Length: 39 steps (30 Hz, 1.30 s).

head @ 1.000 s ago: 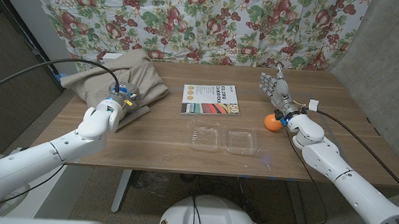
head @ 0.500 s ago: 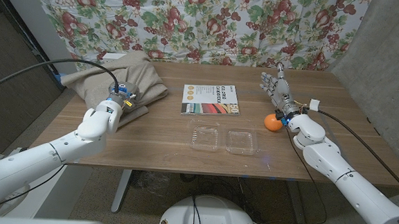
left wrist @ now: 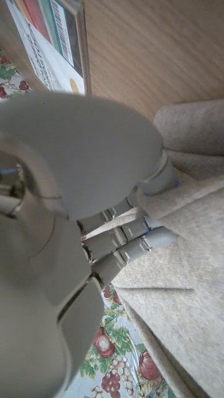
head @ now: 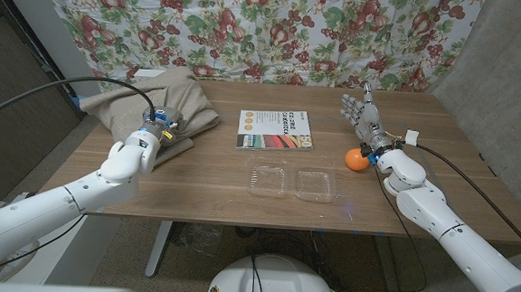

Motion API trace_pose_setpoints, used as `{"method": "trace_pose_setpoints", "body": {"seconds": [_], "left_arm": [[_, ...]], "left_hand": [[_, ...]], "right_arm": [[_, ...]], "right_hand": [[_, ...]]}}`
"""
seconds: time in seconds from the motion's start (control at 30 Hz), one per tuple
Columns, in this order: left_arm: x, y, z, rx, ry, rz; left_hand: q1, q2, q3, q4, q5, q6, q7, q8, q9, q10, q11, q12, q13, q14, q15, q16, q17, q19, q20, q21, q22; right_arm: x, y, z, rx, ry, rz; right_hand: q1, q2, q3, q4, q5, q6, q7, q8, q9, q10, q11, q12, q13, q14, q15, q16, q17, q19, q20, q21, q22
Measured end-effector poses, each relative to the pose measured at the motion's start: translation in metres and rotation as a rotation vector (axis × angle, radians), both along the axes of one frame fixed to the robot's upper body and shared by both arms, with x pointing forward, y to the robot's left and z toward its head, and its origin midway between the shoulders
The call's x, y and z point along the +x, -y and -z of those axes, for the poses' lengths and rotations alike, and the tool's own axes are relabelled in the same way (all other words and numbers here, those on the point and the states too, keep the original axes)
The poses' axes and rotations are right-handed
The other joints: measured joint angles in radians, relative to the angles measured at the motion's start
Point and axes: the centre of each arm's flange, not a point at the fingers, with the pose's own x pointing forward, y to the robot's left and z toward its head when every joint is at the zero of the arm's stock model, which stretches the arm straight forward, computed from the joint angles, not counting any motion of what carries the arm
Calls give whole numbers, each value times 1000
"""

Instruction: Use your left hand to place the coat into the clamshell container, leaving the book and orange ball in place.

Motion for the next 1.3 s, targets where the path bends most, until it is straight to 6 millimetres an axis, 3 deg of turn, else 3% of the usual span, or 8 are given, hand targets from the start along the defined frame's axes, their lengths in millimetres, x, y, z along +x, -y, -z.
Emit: {"method": "trace_pose_setpoints", "body": {"seconds": [0.07,0.13,0.2,0.57,0.8,1.3], "left_arm": [[0,0,0,-4,1,7],[0,1,1,-7,2,15],[0,2,1,-9,7,26],[0,3,0,-11,20,45],[0,3,-1,-11,24,53],[-4,7,-10,-19,73,69]], "left_hand": [[34,-5,-3,-3,23,16,19,35,37,-12,3,27,50,-32,14,41,56,27,12,25,16],[73,-9,-4,-5,42,40,42,59,56,-20,3,46,86,-45,20,68,84,84,0,41,33],[88,-17,-4,-4,54,52,54,69,61,-23,2,57,105,-45,20,86,88,105,1,41,46],[99,-21,5,-3,69,73,65,71,44,-55,2,59,111,-81,34,139,94,112,0,22,94],[107,-12,-7,-16,74,86,78,78,44,-55,2,59,114,-106,38,168,79,112,-3,-6,114],[108,-11,-20,-13,89,85,100,87,50,-62,10,65,107,-116,41,187,52,118,-4,-49,117]], "right_arm": [[0,0,0,1,0,0],[0,0,1,2,-1,0],[0,1,1,4,-1,1],[-1,2,1,9,2,3],[-2,4,3,13,1,6],[-3,5,3,18,5,7]], "right_hand": [[0,0,0,0,0,0,0,0,0,0,0,0,0,0,0,0,0,0,0,0,0],[0,0,0,0,0,0,0,0,0,0,0,0,0,0,0,0,0,0,0,0,0],[0,0,0,0,0,0,0,0,0,0,0,0,0,0,0,0,0,0,0,0,0],[0,0,0,0,0,0,0,0,0,0,0,0,0,6,-6,0,0,0,0,0,0],[0,0,0,0,0,5,5,0,0,0,0,0,0,6,-5,0,0,0,0,0,0],[0,0,0,0,0,11,0,0,0,0,0,0,0,5,-5,0,0,0,0,0,0]]}}
